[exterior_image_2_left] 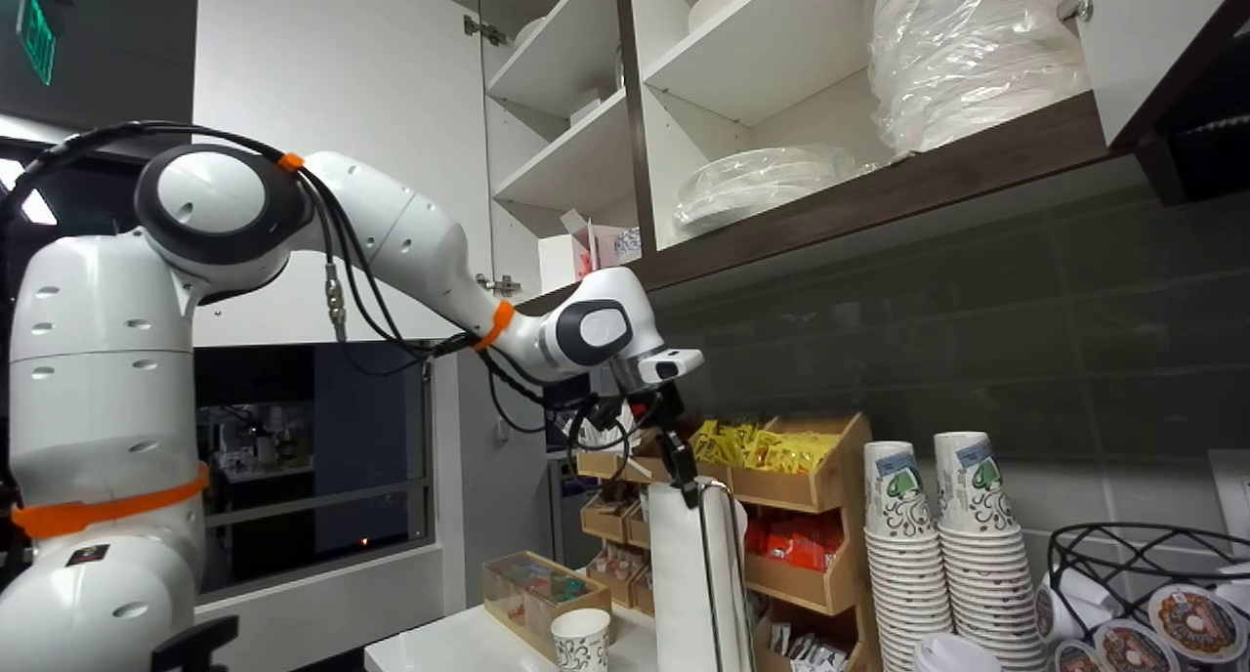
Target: Put the paper towel on the metal rail
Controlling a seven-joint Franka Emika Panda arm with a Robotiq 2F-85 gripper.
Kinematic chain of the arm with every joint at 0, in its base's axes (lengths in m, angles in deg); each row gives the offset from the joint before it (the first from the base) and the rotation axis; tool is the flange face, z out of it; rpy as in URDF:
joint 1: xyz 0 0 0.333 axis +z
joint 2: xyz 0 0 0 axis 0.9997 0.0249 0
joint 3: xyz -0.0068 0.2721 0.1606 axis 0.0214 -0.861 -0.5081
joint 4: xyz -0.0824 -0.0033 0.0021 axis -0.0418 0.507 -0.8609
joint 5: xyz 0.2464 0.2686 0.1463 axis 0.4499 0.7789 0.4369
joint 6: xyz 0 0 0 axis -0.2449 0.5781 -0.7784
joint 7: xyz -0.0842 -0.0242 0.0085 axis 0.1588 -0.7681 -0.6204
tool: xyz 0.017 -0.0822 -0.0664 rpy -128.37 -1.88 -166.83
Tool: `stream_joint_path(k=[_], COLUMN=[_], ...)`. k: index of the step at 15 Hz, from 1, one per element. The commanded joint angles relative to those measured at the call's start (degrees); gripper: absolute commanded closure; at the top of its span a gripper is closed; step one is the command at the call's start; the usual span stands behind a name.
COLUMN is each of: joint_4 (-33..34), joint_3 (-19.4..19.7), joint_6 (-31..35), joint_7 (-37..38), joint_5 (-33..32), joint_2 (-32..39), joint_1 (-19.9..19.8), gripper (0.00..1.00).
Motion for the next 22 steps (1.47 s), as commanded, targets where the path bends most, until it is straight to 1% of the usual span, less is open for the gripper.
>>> stream_joint_path(k=[1, 7, 10, 17, 19, 22], joint_4=[-3.93, -7.00, -8.09, -8.51, -8.12, -7.13], joint_3=[0.62, 0.99, 0.93, 1.13, 1.06, 1.02], joint_6=[0.64, 0.83, 1.02, -2.96, -3.98, -7.18], joint_7=[-1.15, -2.56, -2.87, -6.83, -7.08, -6.93], joint_5=[-0.26, -0.20, -1.66, -3.02, -3.77, -4.47], joint_2=[-5.19, -12.11, -15.56, -22.58, -23.88, -25.76], joint_1=[0.15, -1.31, -2.88, -6.38, -7.54, -8.95], gripper=[0.95, 0.95, 0.95, 0.95, 0.95, 0.95])
